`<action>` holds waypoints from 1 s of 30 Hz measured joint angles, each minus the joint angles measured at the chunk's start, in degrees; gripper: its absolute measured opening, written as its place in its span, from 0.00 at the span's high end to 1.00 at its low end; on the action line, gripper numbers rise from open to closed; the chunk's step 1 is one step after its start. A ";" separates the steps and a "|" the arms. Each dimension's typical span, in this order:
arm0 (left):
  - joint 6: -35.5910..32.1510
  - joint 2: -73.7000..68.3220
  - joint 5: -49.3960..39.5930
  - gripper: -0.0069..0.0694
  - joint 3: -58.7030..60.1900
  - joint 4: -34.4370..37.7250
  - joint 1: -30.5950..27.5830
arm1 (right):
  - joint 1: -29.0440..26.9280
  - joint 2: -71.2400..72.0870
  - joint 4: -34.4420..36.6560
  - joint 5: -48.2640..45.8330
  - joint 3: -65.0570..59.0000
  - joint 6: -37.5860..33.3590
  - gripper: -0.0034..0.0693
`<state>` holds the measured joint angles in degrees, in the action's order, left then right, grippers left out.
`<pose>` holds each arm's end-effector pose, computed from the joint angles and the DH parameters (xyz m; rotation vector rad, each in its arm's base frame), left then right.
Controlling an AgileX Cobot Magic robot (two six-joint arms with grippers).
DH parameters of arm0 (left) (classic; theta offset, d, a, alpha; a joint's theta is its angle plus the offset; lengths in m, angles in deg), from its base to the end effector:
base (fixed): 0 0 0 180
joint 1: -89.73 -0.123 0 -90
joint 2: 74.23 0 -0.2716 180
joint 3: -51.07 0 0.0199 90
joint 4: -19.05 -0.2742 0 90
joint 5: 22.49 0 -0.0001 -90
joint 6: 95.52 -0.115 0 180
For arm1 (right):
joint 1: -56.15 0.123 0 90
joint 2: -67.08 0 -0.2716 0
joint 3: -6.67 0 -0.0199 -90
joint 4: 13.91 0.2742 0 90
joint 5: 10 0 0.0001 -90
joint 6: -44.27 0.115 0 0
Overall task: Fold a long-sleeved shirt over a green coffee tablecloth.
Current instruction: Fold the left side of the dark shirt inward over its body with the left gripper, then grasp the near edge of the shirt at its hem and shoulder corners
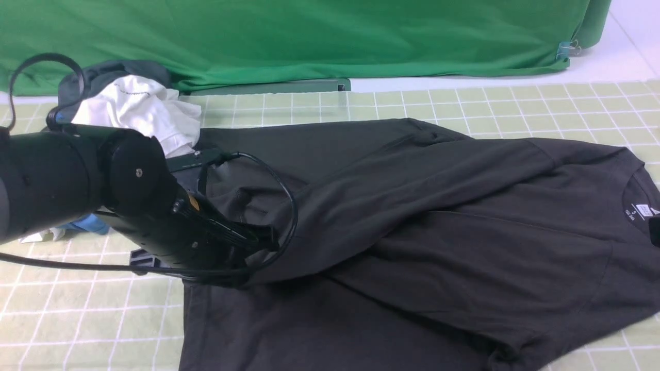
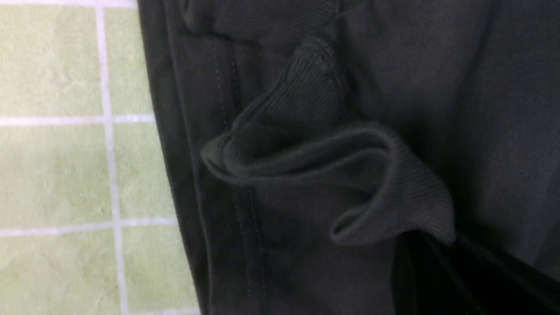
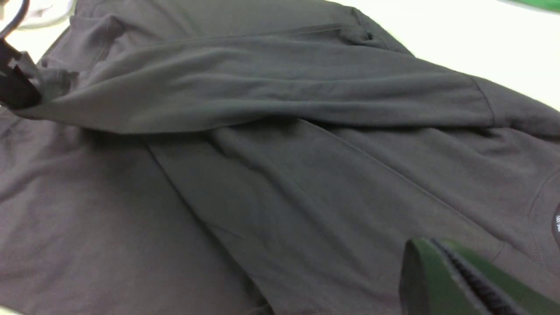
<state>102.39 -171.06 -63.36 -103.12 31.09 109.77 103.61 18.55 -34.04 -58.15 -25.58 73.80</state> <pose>0.2834 -0.1201 0.1526 -0.1480 2.8973 -0.3568 0.1408 0.1099 0.3229 -0.4650 2.1640 0.3306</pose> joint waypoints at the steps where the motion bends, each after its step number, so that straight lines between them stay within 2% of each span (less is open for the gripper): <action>1: 0.05 0.00 -0.51 0.78 0.00 0.00 0.00 | 0.00 0.00 0.07 0.00 0.00 0.00 0.94; 3: 0.12 0.04 -1.73 0.70 0.00 0.00 0.00 | 0.00 0.00 0.37 0.00 0.00 0.00 0.94; 6: 0.12 0.04 -4.36 0.53 0.00 0.00 0.00 | 0.00 0.00 0.68 0.00 0.00 0.00 0.93; 7: 0.12 0.04 -4.55 0.53 0.00 0.00 0.00 | 0.00 0.00 0.73 0.00 0.00 0.00 0.93; 10: 0.02 0.04 -9.91 0.35 0.00 0.17 0.00 | 0.00 0.00 1.02 0.00 0.00 0.00 0.93; 13: -0.29 0.11 -15.09 0.26 0.00 0.17 0.00 | 0.00 0.00 1.17 0.00 0.00 0.00 0.93; 20: -0.61 2.67 -23.01 0.21 0.74 -0.09 0.25 | 0.00 0.00 1.24 0.00 0.00 0.00 0.93; 25: 0.39 5.61 -22.61 0.21 4.46 -1.55 3.18 | 0.00 0.00 1.31 0.00 0.00 0.00 0.93; 30: 3.45 7.38 -17.03 0.21 11.88 -2.49 9.66 | 0.00 0.00 1.35 0.06 0.00 0.00 0.92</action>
<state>105.85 -163.67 -80.39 -91.24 28.60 119.43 103.61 18.55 -32.69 -58.09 -25.58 73.80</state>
